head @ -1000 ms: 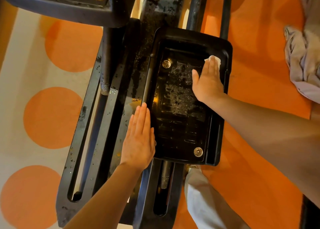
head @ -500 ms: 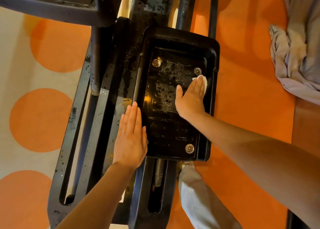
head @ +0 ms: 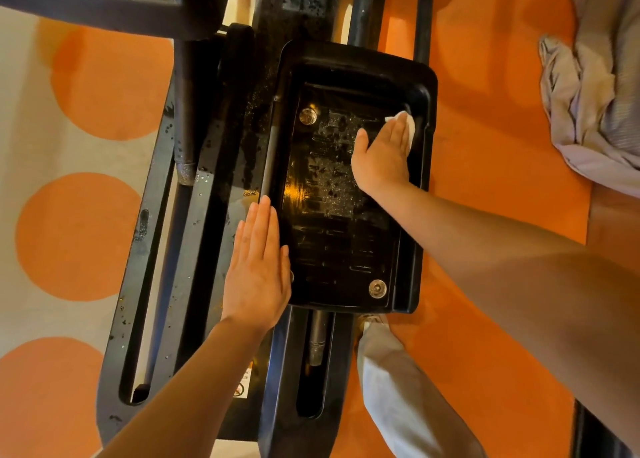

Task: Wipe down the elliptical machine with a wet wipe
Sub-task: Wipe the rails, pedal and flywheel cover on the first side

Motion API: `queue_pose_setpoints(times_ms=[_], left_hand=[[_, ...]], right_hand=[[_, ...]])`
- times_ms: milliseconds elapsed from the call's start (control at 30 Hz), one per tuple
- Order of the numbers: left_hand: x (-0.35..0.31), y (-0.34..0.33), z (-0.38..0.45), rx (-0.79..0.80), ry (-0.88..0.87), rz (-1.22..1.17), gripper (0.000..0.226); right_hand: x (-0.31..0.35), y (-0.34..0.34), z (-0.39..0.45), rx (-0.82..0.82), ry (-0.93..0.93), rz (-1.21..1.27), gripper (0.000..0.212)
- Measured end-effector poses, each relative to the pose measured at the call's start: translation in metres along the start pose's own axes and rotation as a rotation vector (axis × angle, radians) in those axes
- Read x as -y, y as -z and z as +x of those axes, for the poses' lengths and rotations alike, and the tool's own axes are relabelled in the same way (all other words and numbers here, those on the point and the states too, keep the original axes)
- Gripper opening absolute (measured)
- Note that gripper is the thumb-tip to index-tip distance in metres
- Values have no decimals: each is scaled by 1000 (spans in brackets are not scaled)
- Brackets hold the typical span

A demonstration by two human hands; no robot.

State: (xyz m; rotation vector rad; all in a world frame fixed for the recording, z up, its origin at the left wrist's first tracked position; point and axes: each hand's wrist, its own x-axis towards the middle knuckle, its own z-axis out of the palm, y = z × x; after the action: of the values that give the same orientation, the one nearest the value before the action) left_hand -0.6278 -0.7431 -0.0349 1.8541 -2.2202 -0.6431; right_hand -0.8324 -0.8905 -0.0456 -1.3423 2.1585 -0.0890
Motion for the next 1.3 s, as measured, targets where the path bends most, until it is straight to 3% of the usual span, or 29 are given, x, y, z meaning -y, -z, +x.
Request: queue_pose_setpoints(times_ms=[267, 533, 700, 900, 1033, 1300], left_hand=[[0, 2, 0, 3, -10, 5, 57], [2, 2, 0, -7, -28, -9, 57], [2, 2, 0, -19, -46, -14, 58], [2, 1, 0, -35, -57, 3, 57], [3, 1, 0, -32, -61, -8, 57], [2, 3, 0, -29, -47, -40, 57]], right_hand=[[-25, -20, -86, 98, 17, 14, 73], [-46, -27, -110, 138, 346, -26, 66], [-41, -20, -101, 148, 410, 16, 60], [-19, -20, -97, 275, 643, 25, 54], [-17, -23, -92, 224, 622, 13, 53], [-49, -25, -109, -49, 282, 36, 53]])
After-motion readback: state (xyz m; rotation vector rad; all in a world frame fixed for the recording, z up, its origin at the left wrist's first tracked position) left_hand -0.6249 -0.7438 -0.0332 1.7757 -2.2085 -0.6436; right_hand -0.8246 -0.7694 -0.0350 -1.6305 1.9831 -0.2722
